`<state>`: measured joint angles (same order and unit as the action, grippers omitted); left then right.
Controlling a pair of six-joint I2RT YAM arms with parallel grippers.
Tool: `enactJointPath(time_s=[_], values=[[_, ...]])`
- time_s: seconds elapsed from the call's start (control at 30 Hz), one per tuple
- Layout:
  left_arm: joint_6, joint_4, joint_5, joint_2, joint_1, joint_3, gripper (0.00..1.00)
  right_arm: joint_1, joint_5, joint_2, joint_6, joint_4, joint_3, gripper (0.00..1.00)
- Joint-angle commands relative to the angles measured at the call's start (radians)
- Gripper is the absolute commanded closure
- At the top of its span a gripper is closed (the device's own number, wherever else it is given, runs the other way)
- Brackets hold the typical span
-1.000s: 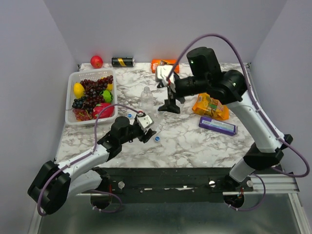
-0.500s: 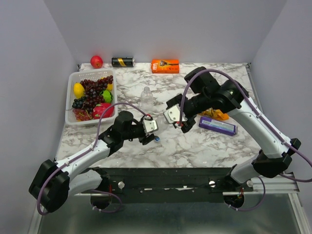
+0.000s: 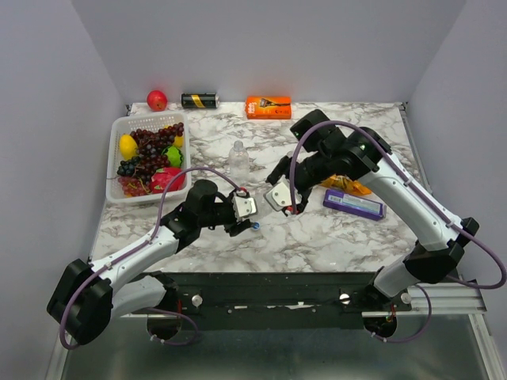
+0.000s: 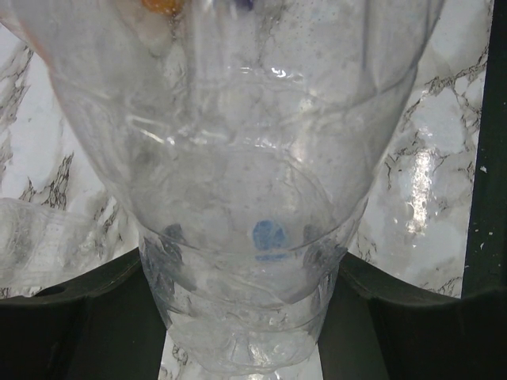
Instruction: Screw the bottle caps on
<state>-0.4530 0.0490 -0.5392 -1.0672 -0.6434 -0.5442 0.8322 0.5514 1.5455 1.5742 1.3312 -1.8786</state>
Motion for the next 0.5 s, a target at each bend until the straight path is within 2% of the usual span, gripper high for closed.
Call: enactJointPath(time_s=[0.0, 0.47], values=[[-0.018, -0.012, -0.028, 0.001, -0.001, -0.033, 1.00, 0.005, -0.004, 0.027, 0.060, 0.191, -0.031, 0.36], [-0.024, 0.008, -0.002, -0.014, -0.001, -0.013, 1.00, 0.007, -0.053, -0.007, 0.012, 0.192, -0.018, 0.39]])
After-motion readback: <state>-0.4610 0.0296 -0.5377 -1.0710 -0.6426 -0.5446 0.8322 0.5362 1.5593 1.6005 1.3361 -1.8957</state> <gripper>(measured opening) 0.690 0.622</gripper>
